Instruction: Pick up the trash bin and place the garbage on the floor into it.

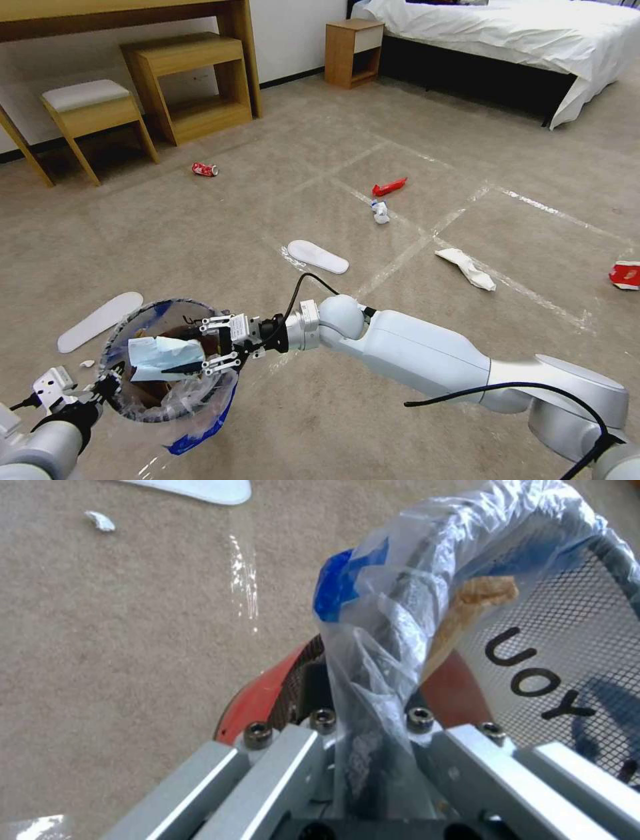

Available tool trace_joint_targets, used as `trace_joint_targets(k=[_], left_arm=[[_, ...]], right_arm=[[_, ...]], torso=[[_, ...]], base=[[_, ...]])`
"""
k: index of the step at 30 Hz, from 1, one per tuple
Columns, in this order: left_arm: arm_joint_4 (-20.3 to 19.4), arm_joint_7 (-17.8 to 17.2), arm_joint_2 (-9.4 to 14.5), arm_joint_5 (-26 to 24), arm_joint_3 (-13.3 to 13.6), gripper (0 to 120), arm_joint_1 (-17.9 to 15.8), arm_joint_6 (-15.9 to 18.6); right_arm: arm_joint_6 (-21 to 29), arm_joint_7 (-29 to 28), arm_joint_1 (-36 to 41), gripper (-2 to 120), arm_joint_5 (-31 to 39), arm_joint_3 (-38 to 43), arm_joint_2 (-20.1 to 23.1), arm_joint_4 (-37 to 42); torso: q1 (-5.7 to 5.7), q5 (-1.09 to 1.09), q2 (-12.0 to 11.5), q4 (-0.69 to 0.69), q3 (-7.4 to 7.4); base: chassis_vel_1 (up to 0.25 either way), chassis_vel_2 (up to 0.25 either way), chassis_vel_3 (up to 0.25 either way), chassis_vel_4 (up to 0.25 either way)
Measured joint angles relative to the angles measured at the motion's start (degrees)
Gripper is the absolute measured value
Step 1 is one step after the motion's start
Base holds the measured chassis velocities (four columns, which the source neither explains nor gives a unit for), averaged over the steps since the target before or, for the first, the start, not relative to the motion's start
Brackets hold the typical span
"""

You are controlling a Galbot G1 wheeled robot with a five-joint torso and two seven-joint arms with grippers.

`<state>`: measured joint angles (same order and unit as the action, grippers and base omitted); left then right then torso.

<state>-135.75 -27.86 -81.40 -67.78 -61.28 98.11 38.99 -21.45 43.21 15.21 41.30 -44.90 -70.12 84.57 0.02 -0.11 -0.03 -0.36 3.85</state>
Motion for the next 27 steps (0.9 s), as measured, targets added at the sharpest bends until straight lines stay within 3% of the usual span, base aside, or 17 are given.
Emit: trace_joint_targets(k=[8, 20, 27], left_arm=[[0.0, 0.0, -0.2, 0.0, 0.2, 0, 0.1, 0.0], [-0.2, 0.0, 0.0, -0.1, 0.2, 0, 0.2, -0.1], [-0.4, -0.1, -0.1, -0.1, 0.2, 0, 0.7, -0.1]], right_arm=[[-0.4, 0.0, 0.1, 96, -1.0, -0.1, -0.6, -1.2], [-1.6, -0.4, 0.2, 100, -1.5, 0.5, -0.4, -2.3], [-1.6, -3.5, -1.2, 100, 1.0, 7.1, 1.0, 0.7]], torso=[[0.0, 0.0, 0.0, 0.0, 0.0], [0.0, 0.0, 0.0, 0.0, 0.0], [0.0, 0.0, 0.0, 0.02, 0.0]], base=[[0.0, 0.0, 0.0, 0.0], [0.0, 0.0, 0.0, 0.0], [0.0, 0.0, 0.0, 0.0]])
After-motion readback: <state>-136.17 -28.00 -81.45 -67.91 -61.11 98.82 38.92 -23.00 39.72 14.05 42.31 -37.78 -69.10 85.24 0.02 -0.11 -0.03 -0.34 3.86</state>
